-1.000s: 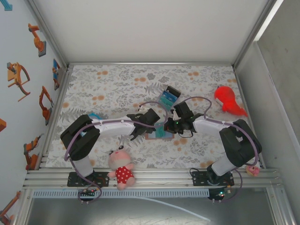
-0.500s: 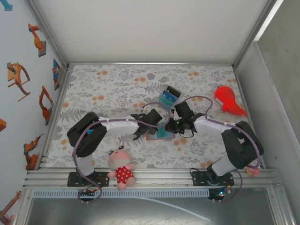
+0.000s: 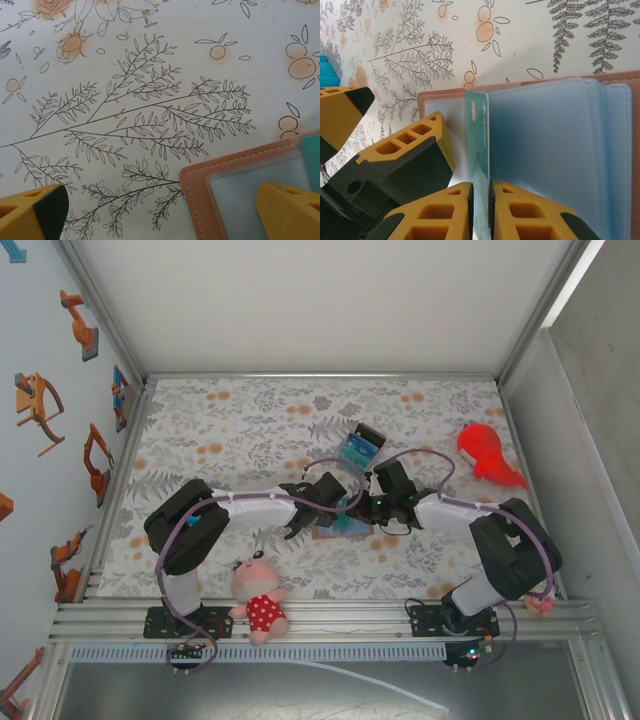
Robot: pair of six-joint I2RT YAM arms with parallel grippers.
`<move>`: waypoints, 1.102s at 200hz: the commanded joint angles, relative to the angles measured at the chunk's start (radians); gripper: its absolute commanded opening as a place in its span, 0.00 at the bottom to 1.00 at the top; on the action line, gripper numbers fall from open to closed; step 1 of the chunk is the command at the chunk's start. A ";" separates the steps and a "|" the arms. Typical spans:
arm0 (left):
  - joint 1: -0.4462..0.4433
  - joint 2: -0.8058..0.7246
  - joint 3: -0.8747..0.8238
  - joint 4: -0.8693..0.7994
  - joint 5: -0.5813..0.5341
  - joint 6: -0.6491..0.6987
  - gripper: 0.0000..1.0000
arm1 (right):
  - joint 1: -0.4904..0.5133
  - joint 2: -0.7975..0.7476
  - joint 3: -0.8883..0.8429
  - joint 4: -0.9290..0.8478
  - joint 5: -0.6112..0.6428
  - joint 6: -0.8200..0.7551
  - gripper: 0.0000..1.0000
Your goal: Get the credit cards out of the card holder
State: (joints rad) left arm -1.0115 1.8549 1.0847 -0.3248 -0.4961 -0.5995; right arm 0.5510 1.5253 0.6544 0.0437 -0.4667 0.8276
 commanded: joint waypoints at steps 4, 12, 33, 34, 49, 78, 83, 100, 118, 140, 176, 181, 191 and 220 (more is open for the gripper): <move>-0.002 0.027 -0.010 -0.009 0.025 -0.016 0.97 | -0.003 0.020 -0.013 0.100 -0.024 0.029 0.18; -0.002 0.027 -0.012 -0.009 0.026 -0.018 0.97 | -0.003 0.027 -0.012 0.107 -0.025 0.029 0.18; -0.002 0.026 -0.015 -0.009 0.025 -0.021 0.97 | -0.002 0.048 -0.011 0.119 -0.019 0.029 0.18; -0.002 0.027 -0.014 -0.010 0.025 -0.021 0.97 | -0.002 0.049 -0.010 0.119 -0.018 0.029 0.18; -0.001 0.025 -0.019 -0.007 0.027 -0.024 0.97 | 0.001 0.063 -0.009 0.116 -0.012 0.028 0.13; 0.009 0.010 -0.055 0.036 0.040 -0.029 0.97 | 0.001 0.066 -0.008 0.093 0.011 0.019 0.03; 0.011 0.005 -0.064 0.045 0.041 -0.028 0.97 | 0.001 0.060 -0.007 0.083 0.019 0.015 0.02; 0.022 -0.010 -0.088 0.070 0.040 -0.019 0.97 | 0.001 0.034 -0.001 0.034 0.051 -0.008 0.00; 0.037 -0.018 -0.104 0.082 0.036 -0.004 0.97 | 0.001 -0.008 0.013 -0.049 0.102 -0.041 0.00; 0.055 -0.026 -0.117 0.094 0.034 0.013 0.97 | 0.001 -0.061 0.040 -0.157 0.165 -0.086 0.00; 0.073 -0.038 -0.116 0.090 0.026 0.032 0.97 | 0.001 -0.122 0.103 -0.282 0.202 -0.167 0.00; 0.073 -0.040 -0.114 0.089 0.025 0.036 0.97 | 0.001 -0.126 0.118 -0.300 0.208 -0.181 0.00; 0.073 -0.043 -0.111 0.082 0.015 0.041 0.97 | 0.001 -0.135 0.145 -0.336 0.223 -0.212 0.00; 0.074 -0.074 -0.108 0.076 0.004 0.057 0.97 | 0.000 -0.144 0.242 -0.443 0.296 -0.337 0.00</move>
State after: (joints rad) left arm -0.9455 1.8194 0.9981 -0.1841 -0.4599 -0.5838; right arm 0.5522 1.4033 0.8047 -0.2634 -0.2615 0.6300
